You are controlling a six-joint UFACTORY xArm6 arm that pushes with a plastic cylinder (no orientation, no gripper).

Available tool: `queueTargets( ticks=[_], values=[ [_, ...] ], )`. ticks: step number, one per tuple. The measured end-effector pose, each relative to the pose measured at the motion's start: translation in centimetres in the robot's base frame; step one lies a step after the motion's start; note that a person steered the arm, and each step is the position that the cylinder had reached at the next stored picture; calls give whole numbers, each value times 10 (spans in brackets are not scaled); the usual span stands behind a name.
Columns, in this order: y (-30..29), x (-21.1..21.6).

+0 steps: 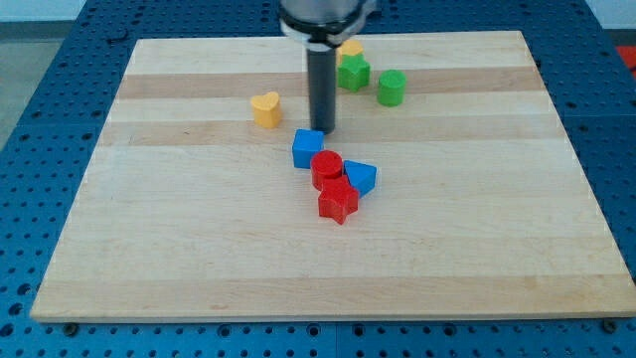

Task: Slide blue cube near the red star

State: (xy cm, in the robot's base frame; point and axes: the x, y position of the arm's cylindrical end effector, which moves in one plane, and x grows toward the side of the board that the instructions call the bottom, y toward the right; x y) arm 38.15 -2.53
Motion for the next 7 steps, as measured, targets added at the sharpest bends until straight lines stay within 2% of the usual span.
queueTargets(
  ticks=[1,7],
  values=[
    [-14,2],
    [-14,102]
  ],
)
